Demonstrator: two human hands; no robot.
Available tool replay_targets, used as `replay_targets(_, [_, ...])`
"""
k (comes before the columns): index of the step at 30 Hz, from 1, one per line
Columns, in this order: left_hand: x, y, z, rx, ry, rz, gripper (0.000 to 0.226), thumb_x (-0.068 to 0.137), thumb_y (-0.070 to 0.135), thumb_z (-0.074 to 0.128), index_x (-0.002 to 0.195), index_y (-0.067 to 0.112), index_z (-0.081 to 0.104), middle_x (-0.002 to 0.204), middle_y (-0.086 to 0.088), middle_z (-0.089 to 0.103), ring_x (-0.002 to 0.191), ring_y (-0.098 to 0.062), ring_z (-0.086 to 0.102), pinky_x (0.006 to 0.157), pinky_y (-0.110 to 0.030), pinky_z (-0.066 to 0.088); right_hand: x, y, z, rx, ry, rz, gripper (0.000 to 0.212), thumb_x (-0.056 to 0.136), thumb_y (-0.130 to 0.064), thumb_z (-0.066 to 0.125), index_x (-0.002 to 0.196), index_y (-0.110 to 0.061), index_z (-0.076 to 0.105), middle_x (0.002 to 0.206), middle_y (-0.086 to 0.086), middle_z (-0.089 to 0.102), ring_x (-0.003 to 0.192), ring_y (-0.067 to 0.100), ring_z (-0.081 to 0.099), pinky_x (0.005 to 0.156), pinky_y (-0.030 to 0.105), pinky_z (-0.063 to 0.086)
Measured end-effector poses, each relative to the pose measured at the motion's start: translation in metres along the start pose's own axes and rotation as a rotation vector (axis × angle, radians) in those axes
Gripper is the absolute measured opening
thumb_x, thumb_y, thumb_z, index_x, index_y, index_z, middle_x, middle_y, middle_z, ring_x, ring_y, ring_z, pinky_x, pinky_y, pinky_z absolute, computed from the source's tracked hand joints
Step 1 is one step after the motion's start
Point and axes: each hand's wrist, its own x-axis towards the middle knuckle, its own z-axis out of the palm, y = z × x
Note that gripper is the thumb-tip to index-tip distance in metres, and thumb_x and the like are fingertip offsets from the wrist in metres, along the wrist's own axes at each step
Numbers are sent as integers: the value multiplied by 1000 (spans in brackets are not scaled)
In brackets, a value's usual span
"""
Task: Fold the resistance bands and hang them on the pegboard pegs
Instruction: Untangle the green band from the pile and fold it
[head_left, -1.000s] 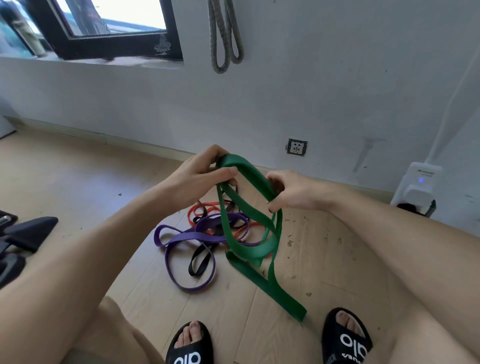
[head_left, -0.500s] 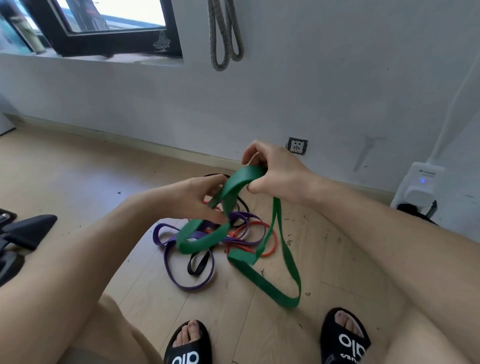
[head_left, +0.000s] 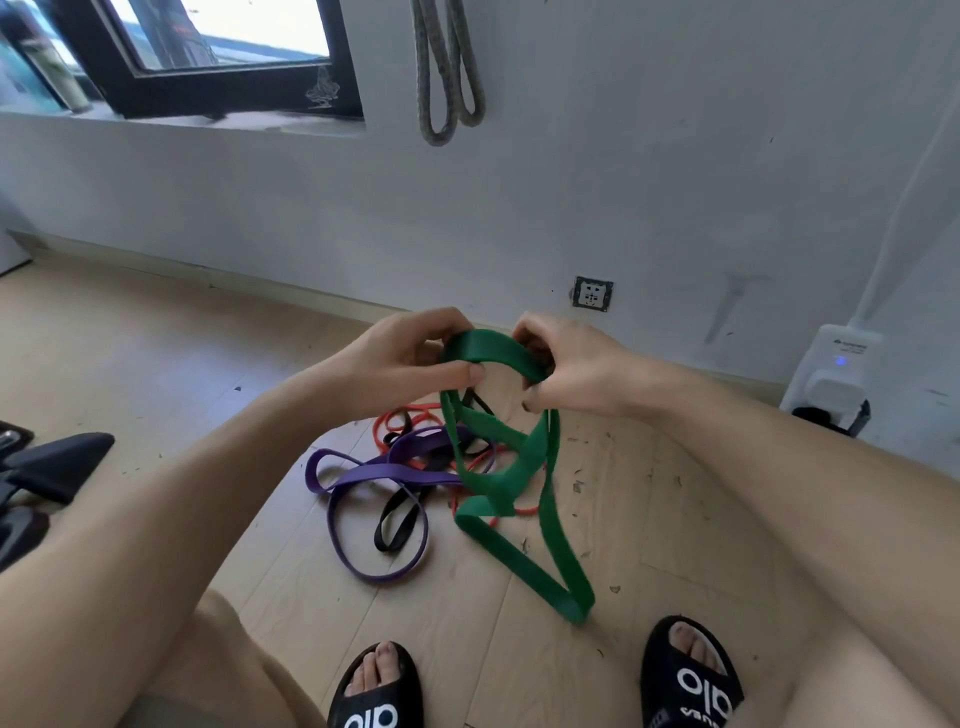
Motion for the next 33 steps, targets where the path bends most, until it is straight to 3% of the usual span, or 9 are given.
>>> replay_targets(4, [-2,1,-1,56,-40,2,9,95,17,73,100,14,67,85,-1,67,79,-16,69,73,-31,55,-3,12,3,-67,-158,55,39,78,-16,82,104,-25,54,95,-3,60,83,12,60,62,23,44])
replay_targets(7, [-5,-3,-6,100,-38,-27,14,92,29,74,100,19,67,83,2,65,76,-21,67,72,-35,54,-5,19,-1,-106,-186,91,44,78,-19,82,112,-24,55,101,-2,61,89,13,61,67,27,52])
replay_targets(11, [-11,-17,-19,247,-138,-150,23,82,56,68,95,38,67,90,1,70,86,-25,69,87,-52,56,-4,14,-12,-51,-60,76,40,75,-15,83,104,-26,57,97,-1,65,88,16,64,68,26,49])
replay_targets(14, [-16,-25,-22,302,-266,-301,25,80,47,75,96,29,70,94,6,75,94,-17,73,96,-52,55,-6,-6,-15,33,21,3,38,74,-10,79,101,-25,56,93,0,69,84,19,66,68,30,53])
replay_targets(16, [-14,-26,-19,393,-309,-338,37,69,48,77,95,23,72,95,3,76,97,-22,72,96,-54,54,-8,-23,-14,42,28,-54,40,74,-8,77,104,-24,55,91,-2,68,78,15,63,66,27,50])
replay_targets(19, [-8,-22,-8,460,-369,-311,35,66,44,79,95,26,72,94,6,75,94,-21,71,93,-48,55,-12,-39,-12,51,32,-103,44,74,-7,76,108,-25,54,93,-2,67,75,12,60,59,17,44])
replay_targets(23, [-6,-16,1,454,-353,-244,44,72,55,84,111,37,71,107,23,72,101,2,66,100,-32,53,-13,-44,-8,63,74,-119,44,74,-6,75,108,-25,54,95,-2,66,77,12,60,54,11,43])
replay_targets(28, [-2,-3,9,57,-126,-14,45,87,4,80,122,27,65,115,10,75,114,-6,69,99,-18,50,-12,-44,-6,58,146,-146,43,74,-8,76,104,-27,52,92,-5,65,78,11,60,58,15,41])
replay_targets(33, [2,-1,13,29,-36,45,31,86,-1,79,111,12,66,101,5,76,101,-14,72,97,-25,52,-13,-37,-9,67,126,-128,45,73,-4,75,108,-24,54,96,0,65,83,18,63,65,29,50])
